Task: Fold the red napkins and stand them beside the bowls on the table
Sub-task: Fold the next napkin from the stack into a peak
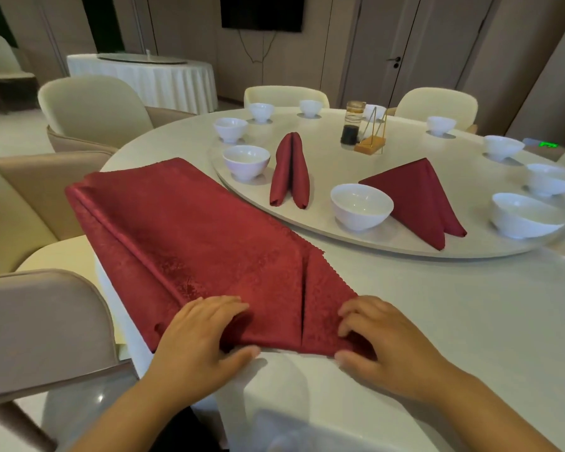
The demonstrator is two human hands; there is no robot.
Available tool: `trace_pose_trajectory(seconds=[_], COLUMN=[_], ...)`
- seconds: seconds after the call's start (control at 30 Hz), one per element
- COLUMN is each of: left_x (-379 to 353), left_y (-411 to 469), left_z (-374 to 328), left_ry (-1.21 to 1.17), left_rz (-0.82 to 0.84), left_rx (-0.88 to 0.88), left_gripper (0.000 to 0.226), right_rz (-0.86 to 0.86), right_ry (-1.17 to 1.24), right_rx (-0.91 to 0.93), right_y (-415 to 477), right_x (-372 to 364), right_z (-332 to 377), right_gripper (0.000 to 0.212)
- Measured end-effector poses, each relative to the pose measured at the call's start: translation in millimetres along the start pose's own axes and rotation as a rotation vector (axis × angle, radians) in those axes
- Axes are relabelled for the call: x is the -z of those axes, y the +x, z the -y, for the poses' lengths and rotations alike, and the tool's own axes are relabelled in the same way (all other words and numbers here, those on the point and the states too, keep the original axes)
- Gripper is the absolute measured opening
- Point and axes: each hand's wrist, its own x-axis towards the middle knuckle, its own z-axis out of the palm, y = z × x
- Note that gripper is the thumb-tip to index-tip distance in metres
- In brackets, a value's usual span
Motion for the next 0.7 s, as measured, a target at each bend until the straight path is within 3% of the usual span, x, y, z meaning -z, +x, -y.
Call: trace_pose_trajectory(seconds=[0.13,0.27,0.53,0.63,0.7], left_x=[2.6,-11.1,1.9,29.8,42.5], left_y=[15.9,20.6,10.3,12.4,15.1], left_z=[-17.8,-30.1,-11.1,-0.8,10.3], left_ry=[0.050,0.178,0.259,0.146,-0.079], left_rz=[-0.022,0.078,0.154,0.151,0.197], left_rx=[0.113,0.199,0.402,0.581,0.686], left_gripper=[0.068,0.051,0.055,0.033,0.018], right_rz=[0.080,0.212,0.305,0.297,0.305], right_ry=[-0.144,-0.054,0.009,0.013,0.005], right_rx=[-0.044,-0.029,-0.056,-0.057,-0.058], right_y=[23.1,43.0,46.0,46.4,46.3], right_x=[-2.2,-16.1,-33.2,-34.3,-34.2], right_z=[9.3,14.3,5.5,4.1,4.3], right_gripper=[0.056,0.098,0.118,0.120,0.120])
